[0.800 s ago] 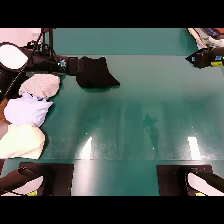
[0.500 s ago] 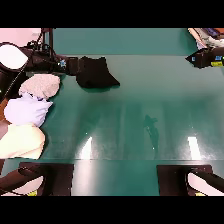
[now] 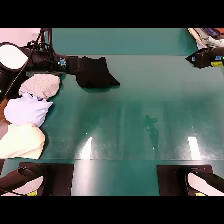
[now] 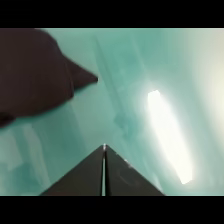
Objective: Fold the shirts.
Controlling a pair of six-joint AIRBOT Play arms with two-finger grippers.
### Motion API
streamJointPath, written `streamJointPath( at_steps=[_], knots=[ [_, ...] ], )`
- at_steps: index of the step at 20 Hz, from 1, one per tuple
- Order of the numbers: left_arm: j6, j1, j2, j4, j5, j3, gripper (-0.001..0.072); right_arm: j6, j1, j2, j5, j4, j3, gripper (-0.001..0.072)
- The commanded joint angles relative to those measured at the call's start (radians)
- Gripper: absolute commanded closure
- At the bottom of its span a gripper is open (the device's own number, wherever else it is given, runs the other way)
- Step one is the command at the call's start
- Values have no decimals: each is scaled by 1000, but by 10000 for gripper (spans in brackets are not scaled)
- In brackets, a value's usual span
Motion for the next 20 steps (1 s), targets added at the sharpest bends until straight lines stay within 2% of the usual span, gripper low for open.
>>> streamJointPath(
  at_steps=[1, 2, 6, 10, 14, 15, 17, 18, 19, 20],
  knots=[
    [3, 0, -2, 36, 87, 1, 438, 0, 1, 1, 0, 2, 0, 696],
    [-6, 1, -11, 82, 116, 1, 66, 0, 1, 1, 0, 1, 0, 697],
    [-107, 3, -165, 257, 153, 1, 45, 0, 1, 0, 0, 6, 0, 696],
    [-107, 3, -405, 256, 251, 1, 45, 0, 1, 0, 4, 6, 0, 696],
    [-111, 3, -502, 249, 329, 1, 47, 0, 1, 0, 4, 6, 0, 696],
    [-111, 3, -503, 249, 344, 2, 65, 0, 1, 0, 3, 6, 0, 696],
    [-109, 3, -500, 251, 347, 16, 519, 0, 1, 0, 3, 6, 0, 696],
    [-110, 3, -499, 251, 346, 27, 575, 0, 1, 0, 3, 6, 0, 696],
    [-110, 3, -499, 250, 340, 38, 579, 0, 1, 1, 4, 6, 0, 696],
    [-106, 3, -499, 251, 307, 57, 686, 0, 1, 1, 4, 6, 0, 696]
  ],
)
